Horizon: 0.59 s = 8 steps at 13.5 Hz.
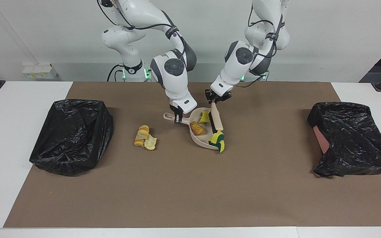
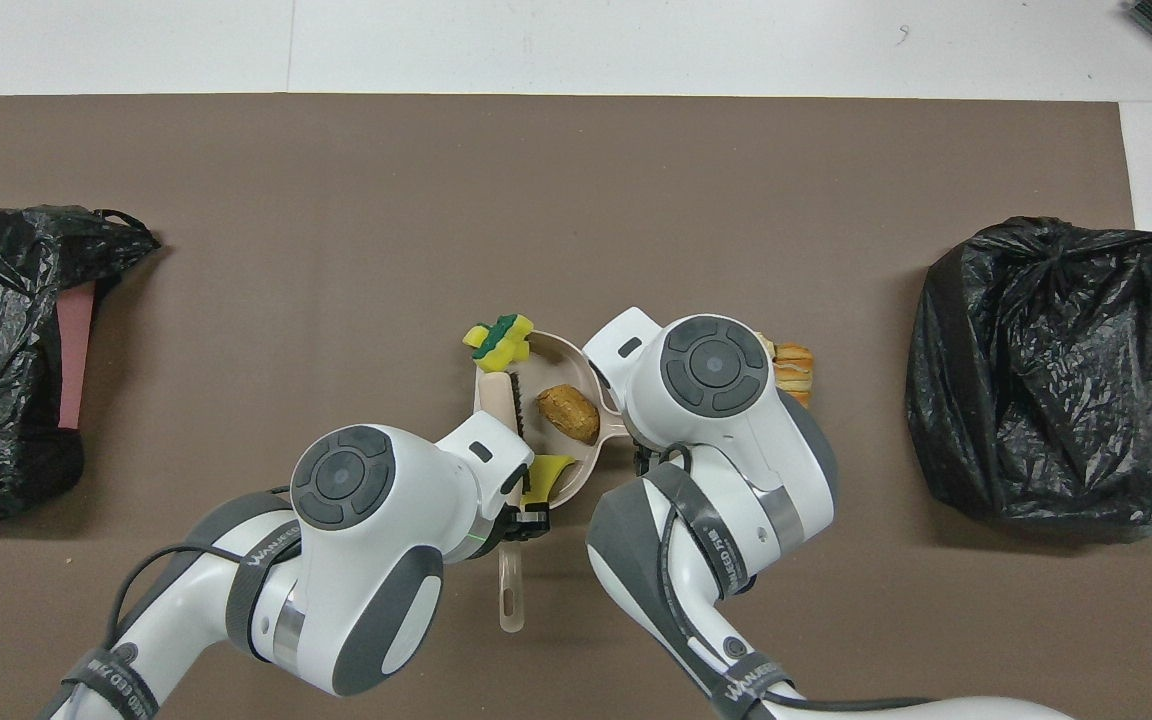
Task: Sweep and dump trash in bin
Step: 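Sweep the sponges and bread into the dustpan with the left gripper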
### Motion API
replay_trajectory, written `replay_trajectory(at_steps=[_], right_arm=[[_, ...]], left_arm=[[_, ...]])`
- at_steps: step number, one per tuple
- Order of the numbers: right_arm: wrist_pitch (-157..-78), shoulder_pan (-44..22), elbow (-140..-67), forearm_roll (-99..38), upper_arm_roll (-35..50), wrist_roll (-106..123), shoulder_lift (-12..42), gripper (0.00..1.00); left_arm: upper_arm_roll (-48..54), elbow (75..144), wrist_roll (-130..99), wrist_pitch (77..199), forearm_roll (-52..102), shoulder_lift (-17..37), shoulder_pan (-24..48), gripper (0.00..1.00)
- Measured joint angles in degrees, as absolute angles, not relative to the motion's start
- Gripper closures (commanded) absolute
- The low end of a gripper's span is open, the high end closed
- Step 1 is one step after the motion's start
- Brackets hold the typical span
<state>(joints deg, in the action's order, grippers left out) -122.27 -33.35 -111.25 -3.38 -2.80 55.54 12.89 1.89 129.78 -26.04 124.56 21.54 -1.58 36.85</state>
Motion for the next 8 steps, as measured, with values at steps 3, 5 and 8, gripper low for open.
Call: replay_trajectory(at_steps=[3, 5, 8], right_arm=[[-122.3, -33.4, -111.3, -3.4, -2.8, 55.5, 12.9, 1.0], [-122.3, -33.4, -111.3, -3.4, -2.8, 55.5, 12.9, 1.0], [-122.3, -33.4, -111.3, -3.4, -2.8, 53.4, 12.9, 1.0]], left_arm=[[1.4, 129.0, -26.0, 117.1, 19.8, -4.1, 36.1, 1.0], [1.2, 128.4, -25.9, 111.3, 17.9, -7.9, 33.8, 1.0], [1.0, 127.6, -25.8, 105.1, 14.3, -12.3, 31.7, 1.0]])
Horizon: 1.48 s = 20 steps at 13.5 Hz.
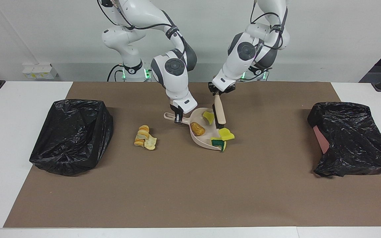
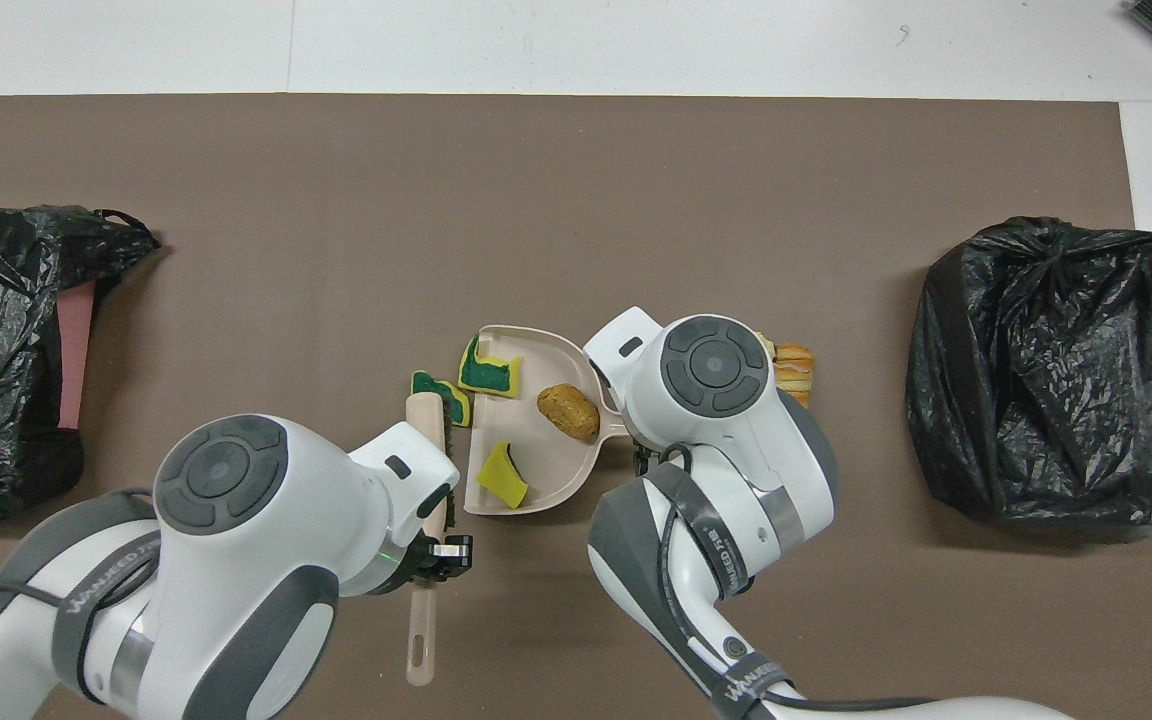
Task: Sweep and dump trash in bin
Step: 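Sweep the sponges and bread into the dustpan with the left gripper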
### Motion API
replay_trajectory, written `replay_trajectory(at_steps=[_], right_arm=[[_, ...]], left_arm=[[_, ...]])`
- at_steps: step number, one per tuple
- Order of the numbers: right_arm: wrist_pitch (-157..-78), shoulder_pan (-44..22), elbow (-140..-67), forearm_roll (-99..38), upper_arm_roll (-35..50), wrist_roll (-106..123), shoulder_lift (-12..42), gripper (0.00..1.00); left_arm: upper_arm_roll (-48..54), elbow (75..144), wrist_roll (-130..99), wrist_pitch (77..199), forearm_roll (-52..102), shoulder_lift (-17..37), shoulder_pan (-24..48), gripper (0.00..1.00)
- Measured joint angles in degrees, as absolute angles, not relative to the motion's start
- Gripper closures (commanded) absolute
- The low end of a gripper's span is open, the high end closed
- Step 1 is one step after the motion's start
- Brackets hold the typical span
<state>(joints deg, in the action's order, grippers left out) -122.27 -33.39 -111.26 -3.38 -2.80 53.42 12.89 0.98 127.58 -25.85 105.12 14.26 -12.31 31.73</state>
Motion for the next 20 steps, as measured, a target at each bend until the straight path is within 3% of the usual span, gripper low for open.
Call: replay_trajectory(at_steps=[4, 9, 11, 17, 20], right_arm=[[-122.3, -35.0, -111.3, -3.4, -2.8, 47.3, 12.9, 1.0], [-122.3, -35.1, -111.3, -3.4, -2.8, 47.0, 12.9, 1.0], [-122.3, -35.1, -111.3, -3.4, -2.8, 47.0, 12.9, 1.0], [-122.3, -35.1, -111.3, -3.4, -2.8, 47.0, 12.9, 1.0], [-122.3, -35.1, -111.4, -3.4, -2.8, 47.0, 12.9, 1.0]], left_arm=[[0.8, 127.6, -24.4, 106.5, 11.9, -11.1, 27.3, 1.0], [0.5, 127.9, -16.4, 118.5, 10.2, 0.0, 21.8, 1.0], [1.2, 128.5, -15.4, 121.0, 10.2, 2.4, 22.0, 1.0], [2.4, 128.9, -16.1, 123.0, 13.9, 1.9, 30.9, 1.0], [2.1, 128.9, -17.6, 123.6, 14.0, 1.7, 32.1, 1.0]])
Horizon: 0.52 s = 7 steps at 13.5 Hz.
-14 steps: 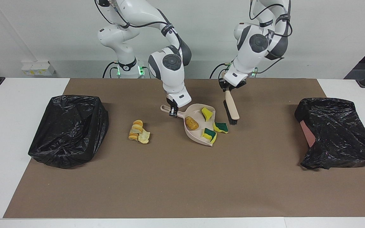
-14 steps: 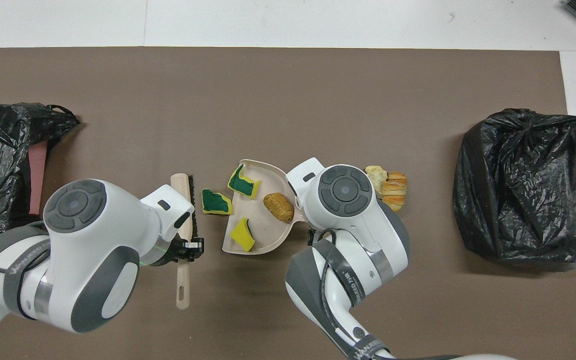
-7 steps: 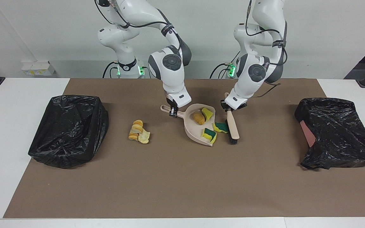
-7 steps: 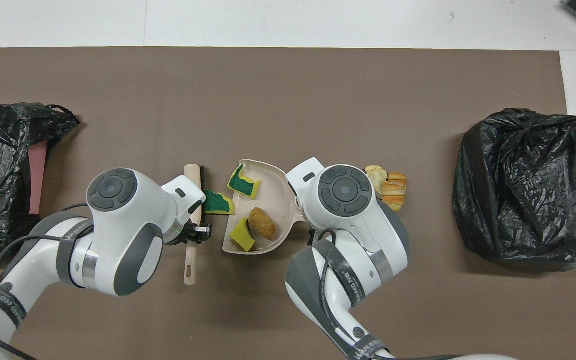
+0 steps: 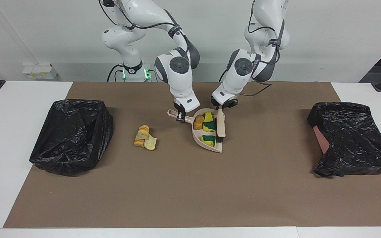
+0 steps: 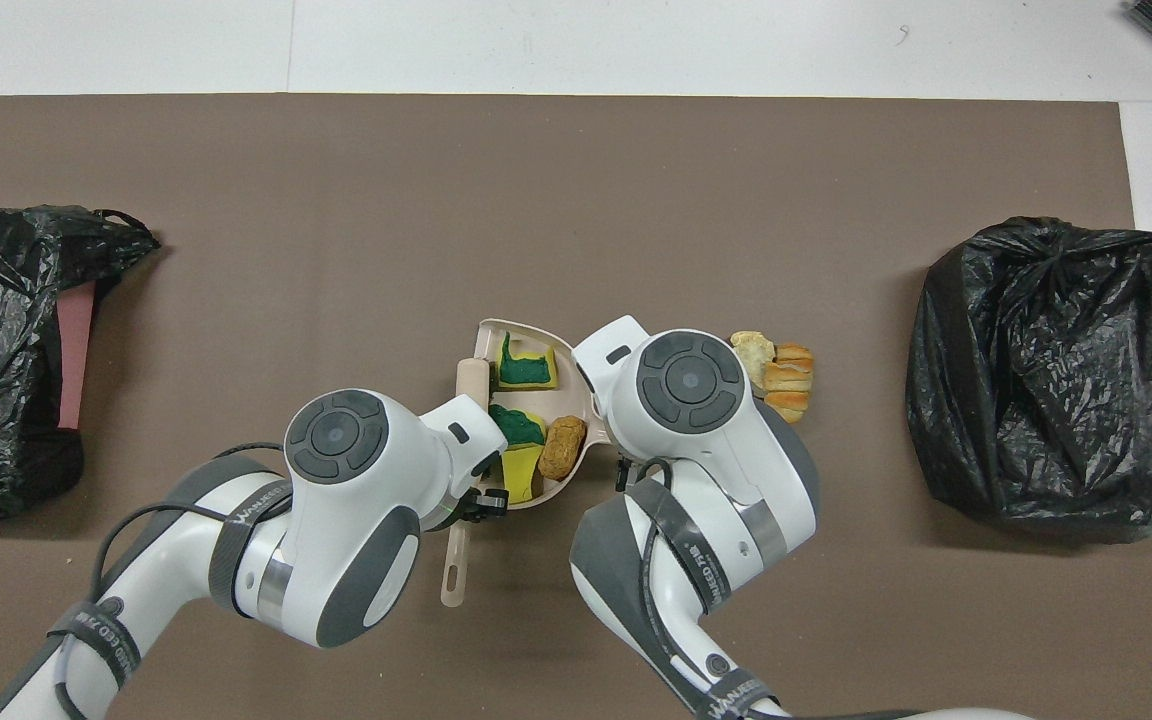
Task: Sweep and dump trash in bin
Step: 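Sweep the sponges and bread into the dustpan with the left gripper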
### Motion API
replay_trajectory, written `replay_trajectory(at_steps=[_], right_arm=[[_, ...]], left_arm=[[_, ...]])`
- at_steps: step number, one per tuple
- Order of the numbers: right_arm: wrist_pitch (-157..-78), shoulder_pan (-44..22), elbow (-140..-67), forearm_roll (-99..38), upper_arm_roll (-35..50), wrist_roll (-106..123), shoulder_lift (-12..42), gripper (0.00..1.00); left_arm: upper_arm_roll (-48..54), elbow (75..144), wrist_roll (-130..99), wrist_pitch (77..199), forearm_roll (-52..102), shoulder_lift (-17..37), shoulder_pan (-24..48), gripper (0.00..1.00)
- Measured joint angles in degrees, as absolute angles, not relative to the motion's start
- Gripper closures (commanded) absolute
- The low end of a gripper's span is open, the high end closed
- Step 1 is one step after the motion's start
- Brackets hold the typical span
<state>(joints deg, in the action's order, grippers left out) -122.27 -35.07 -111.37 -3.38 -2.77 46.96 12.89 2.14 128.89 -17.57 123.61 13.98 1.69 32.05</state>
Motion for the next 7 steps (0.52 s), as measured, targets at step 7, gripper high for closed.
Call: replay_trajectory(at_steps=[7], right_arm=[[-122.3, -35.1, -111.4, -3.4, -2.8, 47.0, 12.9, 1.0]], left_arm=[[0.8, 128.8, -17.1, 123.5, 11.3, 1.7, 22.9, 1.0]])
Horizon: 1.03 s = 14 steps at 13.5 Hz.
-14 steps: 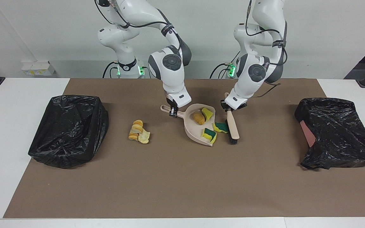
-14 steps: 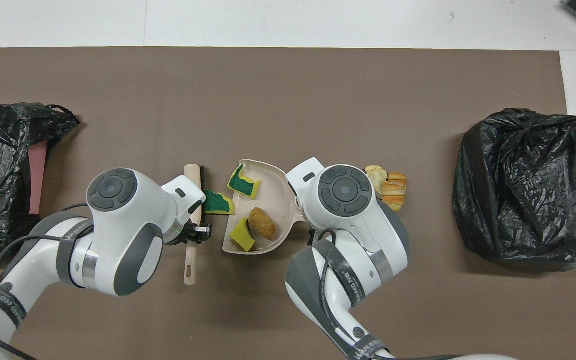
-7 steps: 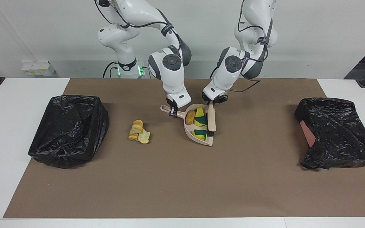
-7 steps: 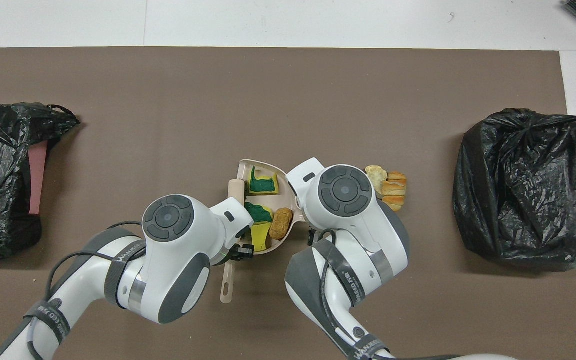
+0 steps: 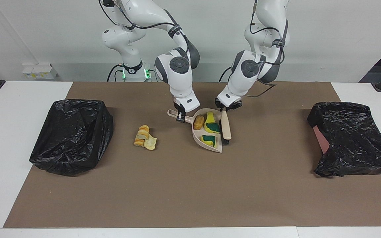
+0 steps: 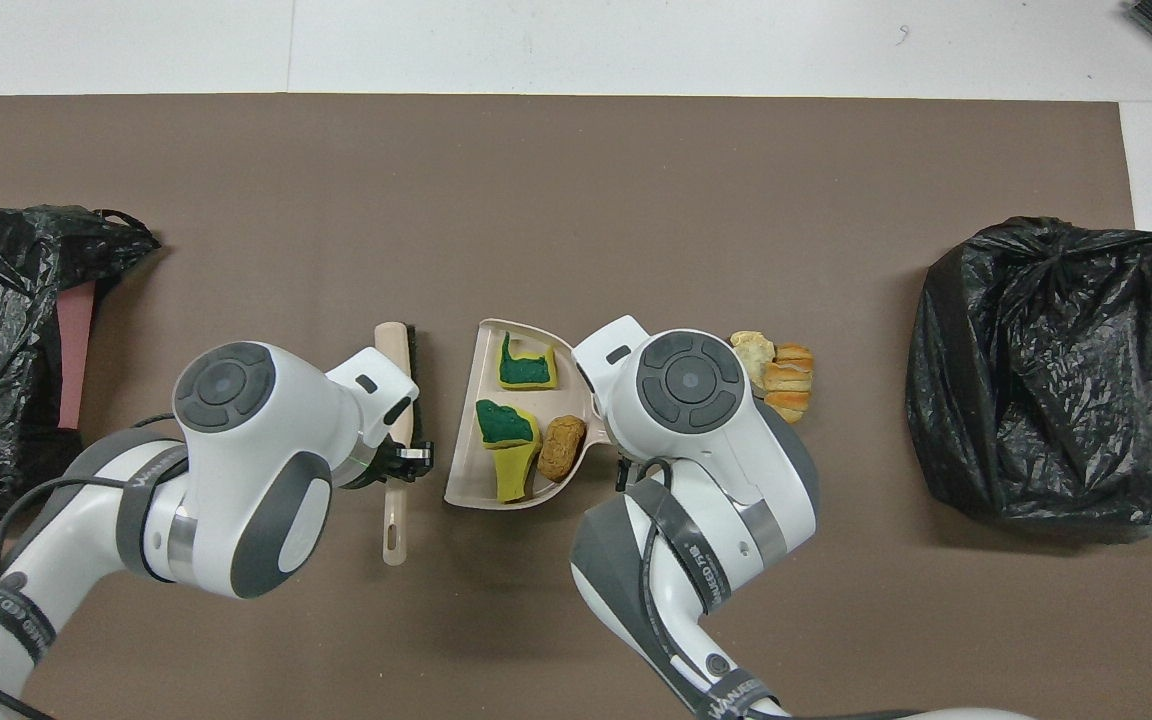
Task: Sweep and dump trash in bin
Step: 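Lift the dustpan over the nearer black bag and tip it with the right gripper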
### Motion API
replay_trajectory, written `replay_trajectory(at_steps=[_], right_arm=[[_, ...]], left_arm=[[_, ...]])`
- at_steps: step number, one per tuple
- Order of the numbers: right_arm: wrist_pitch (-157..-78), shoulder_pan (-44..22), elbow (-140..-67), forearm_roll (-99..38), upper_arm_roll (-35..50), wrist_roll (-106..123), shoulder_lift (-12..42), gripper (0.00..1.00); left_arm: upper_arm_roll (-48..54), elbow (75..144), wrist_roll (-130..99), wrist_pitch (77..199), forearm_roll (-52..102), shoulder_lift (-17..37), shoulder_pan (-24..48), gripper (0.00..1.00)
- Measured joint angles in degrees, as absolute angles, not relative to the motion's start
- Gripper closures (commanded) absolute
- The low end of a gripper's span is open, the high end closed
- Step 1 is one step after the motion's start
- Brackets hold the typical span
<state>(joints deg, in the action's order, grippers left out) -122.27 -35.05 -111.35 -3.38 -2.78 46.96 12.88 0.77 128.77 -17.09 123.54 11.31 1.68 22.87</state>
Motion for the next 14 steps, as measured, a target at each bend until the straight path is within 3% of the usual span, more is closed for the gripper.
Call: replay_trajectory(at_steps=[6, 11, 14], right_arm=[[-119.2, -29.5, -109.7, -3.3, -3.0, 47.3, 8.9, 1.0], [-113.0, -21.7, -109.4, -3.3, -3.3, 50.2, 2.4, 1.0], [-109.7, -13.6, -109.4, -3.1, -3.4, 55.9, -0.9, 1.0]], left_arm=[[1.7, 129.0, -23.7, 122.1, 10.1, 1.5, 22.6, 1.0], [2.5, 133.0, -37.7, 121.5, 10.1, -2.4, 34.2, 1.0], [2.7, 136.9, -44.1, 121.6, 10.1, -6.2, 40.8, 1.0]])
